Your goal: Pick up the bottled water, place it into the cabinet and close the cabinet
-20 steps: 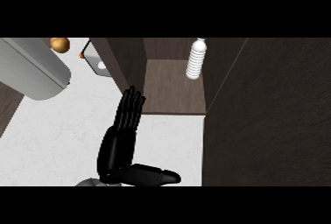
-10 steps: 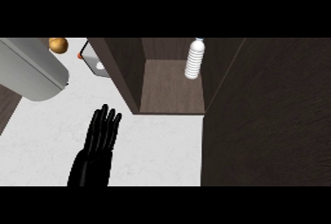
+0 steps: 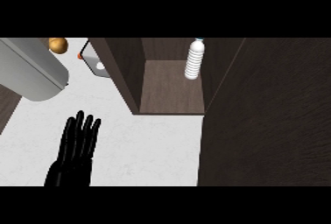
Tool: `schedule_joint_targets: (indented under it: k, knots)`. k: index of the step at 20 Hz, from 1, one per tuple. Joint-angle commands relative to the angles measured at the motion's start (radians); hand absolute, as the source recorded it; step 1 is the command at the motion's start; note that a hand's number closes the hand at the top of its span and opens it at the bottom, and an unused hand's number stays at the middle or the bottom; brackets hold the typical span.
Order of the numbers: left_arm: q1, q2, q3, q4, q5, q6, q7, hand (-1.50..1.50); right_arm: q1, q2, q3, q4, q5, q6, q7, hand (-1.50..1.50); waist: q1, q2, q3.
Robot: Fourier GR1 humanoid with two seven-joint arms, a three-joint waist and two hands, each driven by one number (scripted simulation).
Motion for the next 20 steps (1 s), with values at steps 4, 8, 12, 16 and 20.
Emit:
schedule_joint_targets:
  k: [4, 8, 12, 16, 20]
  knots:
    - [0.08, 0.048, 0.044, -0.057, 0.033, -0.036, -0.017, -1.5, -0.149, 0.079, 0.258, -0.154, 0.31, -0.078, 0.171, 1.5, 0.013, -0.001, -0.001]
    - [0.129, 0.1, 0.089, -0.062, 0.077, -0.105, -0.03, -1.5, -0.251, 0.116, 0.312, -0.15, 0.368, -0.105, 0.265, 1.5, 0.025, 0.0, -0.004]
    - [0.174, 0.12, 0.116, -0.083, 0.089, -0.127, -0.054, -1.5, -0.366, 0.188, 0.355, -0.088, 0.39, -0.146, 0.35, 1.5, 0.03, -0.002, -0.005]
    - [0.199, 0.12, 0.127, -0.07, 0.098, -0.16, -0.083, -1.5, -0.499, 0.205, 0.381, -0.028, 0.403, -0.227, 0.395, 1.5, 0.027, 0.0, -0.004]
    - [0.196, 0.155, 0.17, -0.095, 0.13, -0.178, -0.055, -1.5, -0.612, 0.204, 0.378, 0.04, 0.399, -0.268, 0.421, 1.5, 0.032, 0.002, -0.005]
